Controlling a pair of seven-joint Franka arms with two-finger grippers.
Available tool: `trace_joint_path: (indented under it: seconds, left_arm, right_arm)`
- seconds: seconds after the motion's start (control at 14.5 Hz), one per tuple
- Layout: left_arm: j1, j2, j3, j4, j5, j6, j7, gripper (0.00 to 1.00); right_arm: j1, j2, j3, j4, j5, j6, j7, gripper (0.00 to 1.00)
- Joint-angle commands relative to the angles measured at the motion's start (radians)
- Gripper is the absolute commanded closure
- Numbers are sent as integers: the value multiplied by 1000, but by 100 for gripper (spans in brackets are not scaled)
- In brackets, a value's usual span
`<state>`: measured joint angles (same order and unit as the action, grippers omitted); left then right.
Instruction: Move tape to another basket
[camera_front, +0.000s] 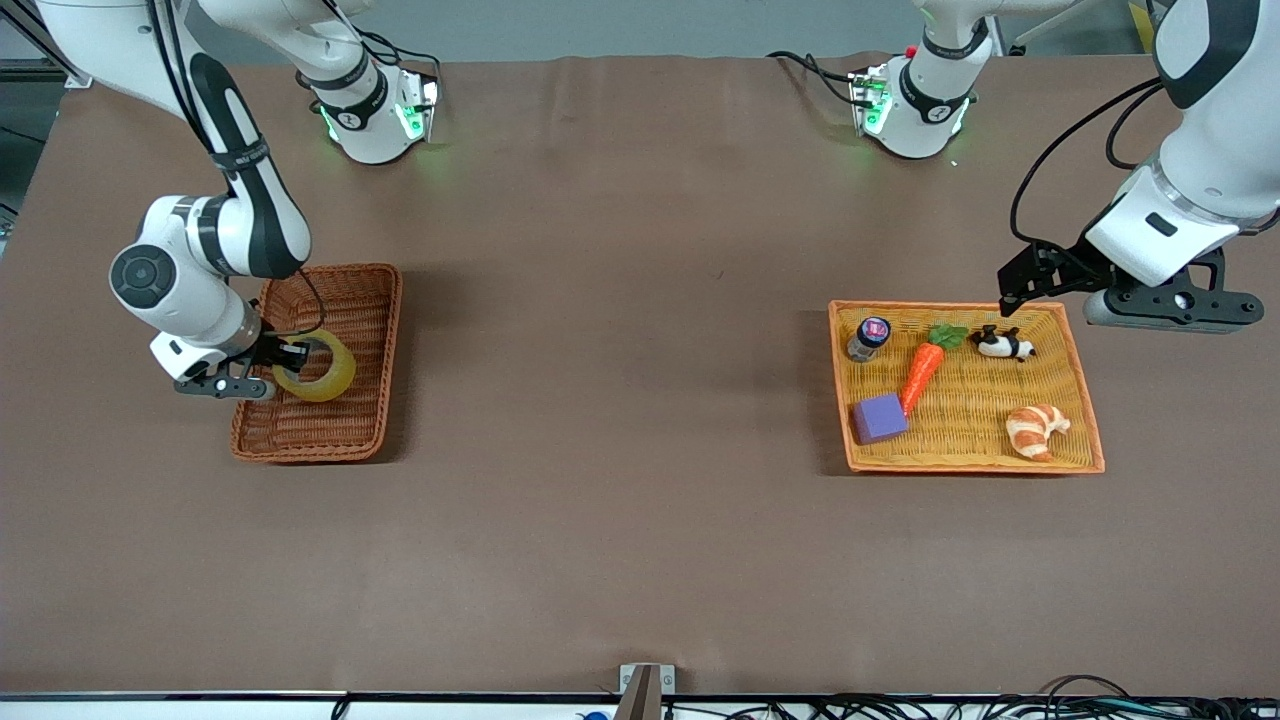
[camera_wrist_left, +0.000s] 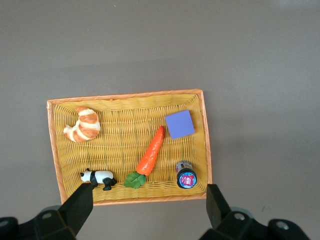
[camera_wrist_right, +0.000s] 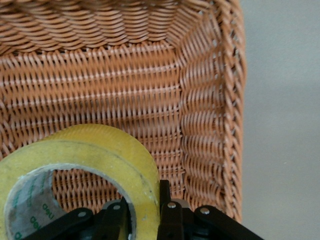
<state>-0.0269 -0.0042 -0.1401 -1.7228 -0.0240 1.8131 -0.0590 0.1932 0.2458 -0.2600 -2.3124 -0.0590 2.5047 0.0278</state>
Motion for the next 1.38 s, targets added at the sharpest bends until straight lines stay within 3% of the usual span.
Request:
trace_joint_path:
  seconds: [0.0,0.07,0.21,0.28,0.34,0.41,0.48,0.62,0.83,1.1,1.31]
  left_arm:
    - [7,-10,-3,2,-14,2,18,0]
    - [7,-8,-3,2,-14,2,18,0]
    - [5,-5,-3,2,-14,2,18,0]
    - [5,-2,-3,5,-13,2,13,0]
    - [7,0,-3,11,-13,2,11,0]
    - [7,0,-3,9,-13,2,11,0]
    - [5,0,-3,11,-13,2,11,0]
    - [5,1,-3,11,-13,2,11,0]
    - [5,1,-3,12,-13,2,10,0]
    - [4,6,-4,23,-13,2,5,0]
    - [2,12,-4,31,-13,0,5,0]
  right_arm:
    - [12,-10,-1,-28,25,26,-15,61]
    - [12,-2,-1,-28,25,29,-17,53]
    - [11,1,-2,-28,24,31,-26,52]
    - [8,1,-2,-25,25,29,-37,45]
    - [6,-2,-2,-21,25,25,-37,31]
    - [2,-8,-4,-15,25,16,-37,0]
    - [-1,-23,-4,5,24,2,-35,0]
    - [-32,-57,8,121,24,-152,-31,0]
    - [-99,-56,117,374,24,-425,-23,0]
    - [-198,-137,278,563,24,-630,13,0]
    - [-184,-171,291,743,22,-887,54,0]
